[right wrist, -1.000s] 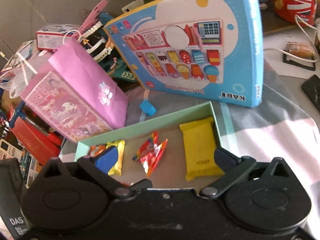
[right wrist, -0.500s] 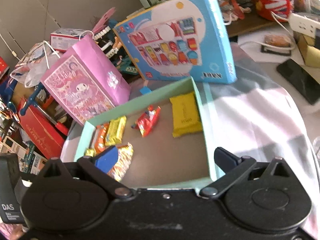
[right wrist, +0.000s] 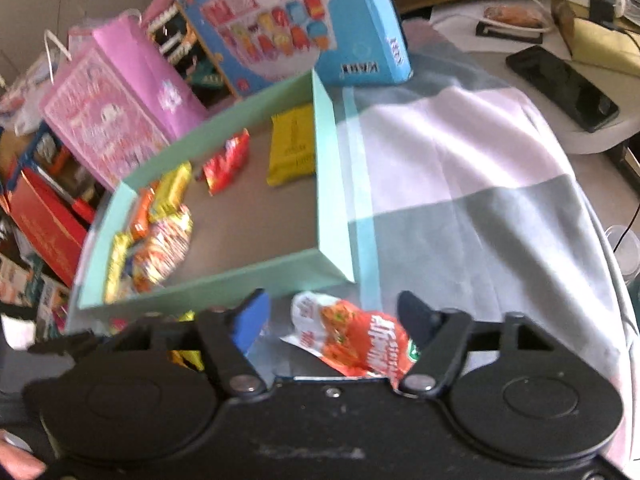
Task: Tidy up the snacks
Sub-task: 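Grasp the yellow stick snack with the left tool while the right grasps the orange sausage packet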
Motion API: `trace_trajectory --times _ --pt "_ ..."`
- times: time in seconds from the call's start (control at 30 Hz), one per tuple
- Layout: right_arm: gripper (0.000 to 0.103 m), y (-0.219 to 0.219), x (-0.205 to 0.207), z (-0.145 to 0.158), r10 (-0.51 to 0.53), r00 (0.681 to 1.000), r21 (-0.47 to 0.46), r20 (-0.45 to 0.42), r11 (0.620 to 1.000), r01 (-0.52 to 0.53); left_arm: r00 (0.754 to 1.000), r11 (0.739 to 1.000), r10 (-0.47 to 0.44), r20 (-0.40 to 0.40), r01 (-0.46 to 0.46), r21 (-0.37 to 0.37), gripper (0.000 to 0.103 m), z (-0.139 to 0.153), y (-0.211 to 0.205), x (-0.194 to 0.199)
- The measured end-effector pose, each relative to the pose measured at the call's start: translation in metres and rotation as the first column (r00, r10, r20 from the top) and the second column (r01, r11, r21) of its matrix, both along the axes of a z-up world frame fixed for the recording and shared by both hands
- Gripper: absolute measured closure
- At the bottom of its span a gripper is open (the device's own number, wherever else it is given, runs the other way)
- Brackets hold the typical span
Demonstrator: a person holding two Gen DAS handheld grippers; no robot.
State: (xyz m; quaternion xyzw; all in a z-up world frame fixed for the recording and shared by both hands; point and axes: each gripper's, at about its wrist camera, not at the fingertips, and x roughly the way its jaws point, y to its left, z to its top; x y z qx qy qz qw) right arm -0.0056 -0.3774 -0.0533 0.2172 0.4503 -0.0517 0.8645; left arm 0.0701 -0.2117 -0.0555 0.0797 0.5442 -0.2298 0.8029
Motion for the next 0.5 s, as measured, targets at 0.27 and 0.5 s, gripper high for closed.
trace_trajectory --times 0.27,0.5 --pt "0.049 -0.008 0.001 -0.02 0.006 0.999 0.05 -0.048 0.999 -0.003 0.997 0.997 -0.079 0.024 0.079 -0.017 0.033 -0.013 -0.02 -0.003" --pt "0.058 -0.007 -0.029 -0.023 -0.002 0.997 0.188 -0.072 0.982 0.016 0.98 0.979 -0.196 0.014 0.197 -0.049 0.067 -0.018 -0.031 -0.014"
